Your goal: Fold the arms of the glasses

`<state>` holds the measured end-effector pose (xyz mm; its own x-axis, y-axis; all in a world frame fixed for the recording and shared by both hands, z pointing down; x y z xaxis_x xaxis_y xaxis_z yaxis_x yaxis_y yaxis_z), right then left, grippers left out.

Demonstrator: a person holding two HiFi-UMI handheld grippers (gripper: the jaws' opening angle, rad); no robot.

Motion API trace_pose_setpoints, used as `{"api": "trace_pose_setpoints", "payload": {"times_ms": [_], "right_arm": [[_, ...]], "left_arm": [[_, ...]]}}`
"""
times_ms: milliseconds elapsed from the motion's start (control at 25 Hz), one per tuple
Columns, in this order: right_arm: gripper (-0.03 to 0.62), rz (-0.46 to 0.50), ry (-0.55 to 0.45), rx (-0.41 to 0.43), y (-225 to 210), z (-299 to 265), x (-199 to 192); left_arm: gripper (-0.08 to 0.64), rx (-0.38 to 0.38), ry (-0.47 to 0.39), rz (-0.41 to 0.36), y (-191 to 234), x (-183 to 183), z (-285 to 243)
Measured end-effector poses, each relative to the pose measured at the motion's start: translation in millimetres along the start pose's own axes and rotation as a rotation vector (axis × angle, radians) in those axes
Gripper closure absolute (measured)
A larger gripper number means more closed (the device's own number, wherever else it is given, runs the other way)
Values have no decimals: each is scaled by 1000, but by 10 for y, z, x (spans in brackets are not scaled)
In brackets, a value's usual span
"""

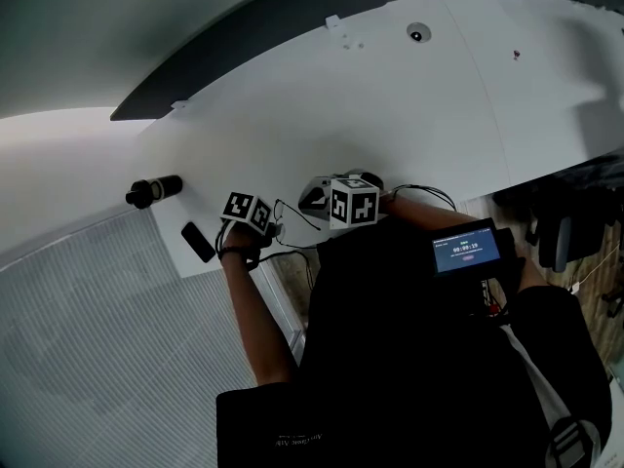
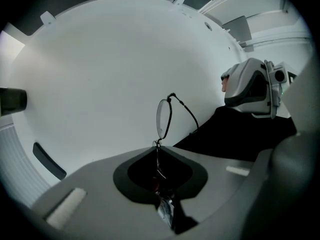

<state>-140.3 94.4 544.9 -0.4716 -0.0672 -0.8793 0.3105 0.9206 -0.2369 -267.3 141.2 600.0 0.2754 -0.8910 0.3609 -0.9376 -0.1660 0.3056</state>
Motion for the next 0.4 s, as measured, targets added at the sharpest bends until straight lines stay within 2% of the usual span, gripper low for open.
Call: {"api": "trace_pose_setpoints", "payload": {"times_ms": [400], "right_arm": [[586, -33, 6, -5, -29, 10, -36]], "left_arm": [[535, -24, -48, 2, -43, 88, 86]]}}
Point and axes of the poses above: the fingertips, and each gripper's own axes: z backward along the fingers, y to its left, x out of its top, the point moved 5 cm from there along z, backward along the fingers, and after that the axes turned 5 degrees about x, right-handed, at the moved point
